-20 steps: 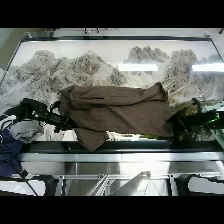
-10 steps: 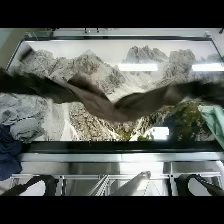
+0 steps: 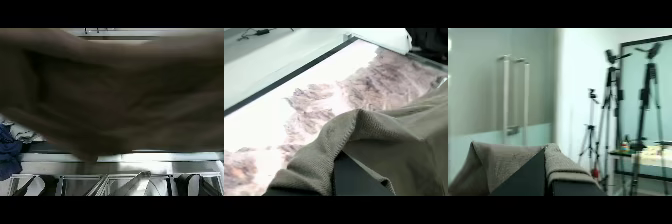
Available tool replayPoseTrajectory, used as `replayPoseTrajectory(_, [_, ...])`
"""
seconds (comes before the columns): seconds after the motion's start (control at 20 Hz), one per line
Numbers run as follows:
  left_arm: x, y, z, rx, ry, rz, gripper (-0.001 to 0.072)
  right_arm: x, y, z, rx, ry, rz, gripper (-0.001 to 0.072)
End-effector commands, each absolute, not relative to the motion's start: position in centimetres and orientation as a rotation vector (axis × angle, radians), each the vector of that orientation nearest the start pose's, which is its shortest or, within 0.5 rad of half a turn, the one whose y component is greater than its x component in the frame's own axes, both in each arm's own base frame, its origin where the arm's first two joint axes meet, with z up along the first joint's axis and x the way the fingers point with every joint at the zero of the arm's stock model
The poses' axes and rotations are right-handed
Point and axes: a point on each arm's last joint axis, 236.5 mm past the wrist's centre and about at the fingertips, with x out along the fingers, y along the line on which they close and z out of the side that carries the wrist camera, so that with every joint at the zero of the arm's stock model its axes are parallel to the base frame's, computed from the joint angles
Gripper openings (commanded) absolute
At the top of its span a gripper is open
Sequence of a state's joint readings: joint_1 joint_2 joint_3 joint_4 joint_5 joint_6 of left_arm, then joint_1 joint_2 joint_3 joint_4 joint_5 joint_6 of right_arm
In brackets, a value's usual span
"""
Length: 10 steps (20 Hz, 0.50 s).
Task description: Fold the shirts.
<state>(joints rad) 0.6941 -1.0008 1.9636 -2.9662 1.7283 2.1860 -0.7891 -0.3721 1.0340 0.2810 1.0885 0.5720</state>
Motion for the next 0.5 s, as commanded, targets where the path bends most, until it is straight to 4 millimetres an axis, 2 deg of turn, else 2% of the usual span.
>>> replayPoseTrajectory(0.0, [29.9,-7.8,40.3,-0.168,0.381,-0.947,0.0024,23.4,6.0,45.3,0.255,-0.354,0.528,0.0023])
replayPoseTrajectory(0.1, [33.4,-8.6,33.6,-0.296,0.585,-1.036,0.0023,27.1,4.3,41.1,0.403,-0.235,0.596,0.0023])
replayPoseTrajectory(0.15, [35.2,-9.2,30.0,-0.339,0.688,-1.058,0.0024,29.6,3.7,37.8,0.499,-0.154,0.612,0.0024])
replayPoseTrajectory(0.2, [36.6,-9.8,26.7,-0.365,0.784,-1.068,0.0023,32.0,3.5,34.0,0.583,-0.062,0.613,0.0024])
replayPoseTrajectory(0.3, [38.8,-11.2,20.0,-0.390,0.971,-1.088,0.0023,36.2,4.3,25.2,0.710,0.129,0.587,0.0024])
replayPoseTrajectory(0.45, [41.8,-12.5,10.9,-0.411,1.178,-1.089,0.0024,41.5,4.7,12.7,0.753,0.346,0.418,0.0024])
